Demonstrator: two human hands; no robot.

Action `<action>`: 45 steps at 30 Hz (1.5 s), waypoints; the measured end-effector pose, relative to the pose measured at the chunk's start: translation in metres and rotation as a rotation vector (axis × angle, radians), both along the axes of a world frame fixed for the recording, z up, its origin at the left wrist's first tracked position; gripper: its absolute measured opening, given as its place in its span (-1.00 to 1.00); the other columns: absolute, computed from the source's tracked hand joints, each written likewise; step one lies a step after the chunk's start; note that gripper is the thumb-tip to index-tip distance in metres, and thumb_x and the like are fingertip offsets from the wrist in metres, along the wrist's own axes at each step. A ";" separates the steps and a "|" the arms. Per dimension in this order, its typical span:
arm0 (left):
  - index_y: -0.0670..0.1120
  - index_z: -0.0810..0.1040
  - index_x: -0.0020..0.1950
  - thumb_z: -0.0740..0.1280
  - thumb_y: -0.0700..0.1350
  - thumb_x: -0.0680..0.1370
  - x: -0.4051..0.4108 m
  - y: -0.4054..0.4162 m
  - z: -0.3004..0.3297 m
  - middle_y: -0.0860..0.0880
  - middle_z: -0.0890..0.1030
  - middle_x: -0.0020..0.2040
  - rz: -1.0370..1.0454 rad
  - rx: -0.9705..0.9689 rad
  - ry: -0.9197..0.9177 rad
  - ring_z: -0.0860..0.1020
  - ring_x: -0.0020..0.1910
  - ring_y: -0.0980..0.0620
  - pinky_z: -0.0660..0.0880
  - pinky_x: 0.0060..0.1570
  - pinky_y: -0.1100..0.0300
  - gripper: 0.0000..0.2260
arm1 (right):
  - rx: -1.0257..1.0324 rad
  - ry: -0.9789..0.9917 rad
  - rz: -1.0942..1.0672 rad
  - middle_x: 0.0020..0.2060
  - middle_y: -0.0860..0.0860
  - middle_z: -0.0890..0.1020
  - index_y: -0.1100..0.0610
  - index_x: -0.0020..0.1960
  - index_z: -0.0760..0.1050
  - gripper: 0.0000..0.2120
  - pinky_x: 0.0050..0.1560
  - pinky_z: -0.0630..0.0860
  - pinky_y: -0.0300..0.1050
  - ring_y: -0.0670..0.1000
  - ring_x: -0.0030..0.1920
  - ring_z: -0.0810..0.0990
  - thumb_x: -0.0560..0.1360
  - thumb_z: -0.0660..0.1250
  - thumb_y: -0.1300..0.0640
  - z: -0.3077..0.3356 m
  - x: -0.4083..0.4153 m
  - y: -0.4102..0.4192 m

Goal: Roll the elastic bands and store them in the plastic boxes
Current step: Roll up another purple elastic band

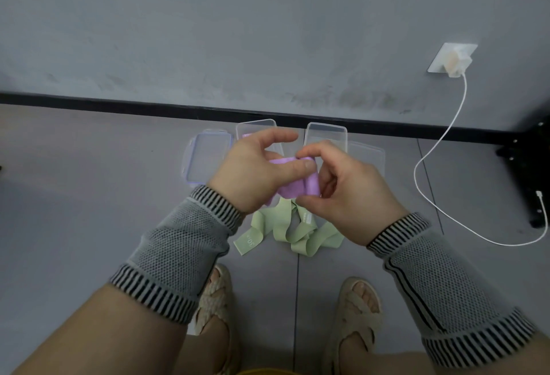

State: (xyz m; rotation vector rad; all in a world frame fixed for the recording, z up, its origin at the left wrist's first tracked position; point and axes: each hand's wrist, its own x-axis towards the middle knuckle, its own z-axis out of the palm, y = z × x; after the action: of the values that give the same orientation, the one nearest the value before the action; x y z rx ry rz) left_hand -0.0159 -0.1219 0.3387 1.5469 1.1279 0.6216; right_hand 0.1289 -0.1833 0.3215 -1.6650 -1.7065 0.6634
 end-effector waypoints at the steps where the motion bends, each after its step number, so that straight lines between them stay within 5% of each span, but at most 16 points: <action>1: -0.02 0.50 0.19 0.48 -0.13 0.41 0.002 -0.001 -0.002 -0.04 0.63 -0.29 0.023 0.005 -0.008 0.46 -0.50 0.09 0.35 -0.63 0.32 -0.62 | 0.013 -0.028 -0.001 -0.46 -0.07 0.49 -0.13 0.07 0.44 -0.59 -0.27 0.47 -0.20 -0.11 -0.34 0.52 0.32 0.50 0.15 0.000 -0.002 0.000; 5: -0.05 0.52 0.19 0.46 -0.18 0.42 0.002 0.002 -0.004 -0.20 0.65 -0.23 0.046 -0.005 -0.046 0.43 -0.51 0.01 0.33 -0.63 0.32 -0.65 | 0.012 0.071 0.028 -0.44 -0.12 0.47 -0.27 0.07 0.42 -0.51 -0.28 0.44 -0.33 -0.15 -0.35 0.49 0.31 0.52 0.15 -0.001 -0.002 0.002; 8: -0.05 0.53 0.09 0.43 -0.22 0.45 -0.004 0.004 -0.002 -0.18 0.63 -0.31 0.006 -0.025 -0.087 0.39 -0.55 0.05 0.29 -0.62 0.34 -0.75 | -0.070 0.362 0.114 -0.35 -0.05 0.55 -0.28 0.20 0.39 -0.44 -0.16 0.49 -0.24 -0.12 -0.29 0.52 0.39 0.48 0.21 0.001 0.003 0.000; 14: -0.07 0.54 -0.15 0.40 -0.25 0.46 -0.005 0.004 -0.002 -0.08 0.58 -0.40 0.045 -0.036 -0.160 0.35 -0.58 0.04 0.27 -0.64 0.35 -0.90 | -0.041 0.499 0.022 -0.34 -0.05 0.62 -0.20 0.24 0.36 -0.51 -0.04 0.55 -0.02 0.16 -0.18 0.61 0.49 0.36 0.27 -0.003 0.004 0.000; 20: -0.06 0.54 -0.21 0.41 -0.25 0.46 -0.003 0.003 -0.002 -0.15 0.56 -0.40 0.059 -0.013 -0.175 0.32 -0.62 0.05 0.26 -0.64 0.35 -0.88 | -0.076 0.616 0.008 -0.30 -0.04 0.69 -0.10 0.19 0.43 -0.62 -0.11 0.56 -0.21 -0.10 -0.25 0.64 0.52 0.29 0.32 0.000 0.003 0.002; 25: -0.08 0.52 -0.20 0.39 -0.28 0.47 -0.002 0.003 -0.002 -0.16 0.56 -0.41 0.046 0.005 -0.141 0.31 -0.67 0.09 0.25 -0.65 0.36 -0.87 | -0.057 0.604 -0.027 -0.38 -0.04 0.66 -0.03 0.14 0.48 -0.63 -0.19 0.56 -0.23 -0.09 -0.31 0.62 0.47 0.35 0.36 0.001 0.001 0.003; 29: -0.09 0.56 -0.16 0.40 -0.24 0.46 0.001 0.002 -0.003 -0.18 0.59 -0.38 0.033 0.015 -0.117 0.34 -0.65 0.10 0.26 -0.65 0.35 -0.92 | -0.013 0.539 -0.101 -0.31 0.14 0.63 -0.11 0.02 0.49 -0.65 -0.20 0.54 -0.14 0.00 -0.32 0.55 0.42 0.43 0.30 -0.002 -0.003 0.003; 32: -0.10 0.56 -0.15 0.42 -0.23 0.45 0.001 0.002 -0.003 -0.04 0.59 -0.46 0.033 0.018 -0.121 0.39 -0.64 0.11 0.30 -0.64 0.34 -0.93 | 0.026 0.452 -0.133 -0.37 0.02 0.60 -0.15 -0.02 0.49 -0.67 -0.25 0.55 -0.17 -0.06 -0.35 0.55 0.39 0.47 0.22 -0.005 -0.006 0.004; 39: -0.14 0.54 -0.18 0.36 -0.30 0.48 -0.006 0.004 0.001 -0.10 0.57 -0.43 0.010 -0.057 -0.184 0.37 -0.64 0.16 0.24 -0.61 0.41 -0.91 | -0.092 0.568 0.076 -0.27 -0.05 0.62 -0.18 0.21 0.40 -0.40 -0.09 0.58 -0.13 -0.05 -0.21 0.60 0.35 0.49 0.32 -0.001 0.001 0.000; 45: -0.13 0.54 -0.04 0.41 -0.24 0.46 -0.005 0.006 0.000 -0.02 0.60 -0.45 0.005 -0.097 -0.163 0.42 -0.61 0.15 0.30 -0.61 0.37 -0.88 | -0.046 0.545 0.041 -0.28 0.02 0.62 -0.12 0.15 0.48 -0.47 -0.13 0.56 -0.16 0.01 -0.26 0.58 0.35 0.48 0.36 -0.002 0.000 0.002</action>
State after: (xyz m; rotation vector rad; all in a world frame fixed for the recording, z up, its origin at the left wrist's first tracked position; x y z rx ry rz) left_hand -0.0209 -0.1160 0.3388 1.3849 1.0240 0.6741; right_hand 0.1294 -0.1817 0.3193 -1.3180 -1.3386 1.0688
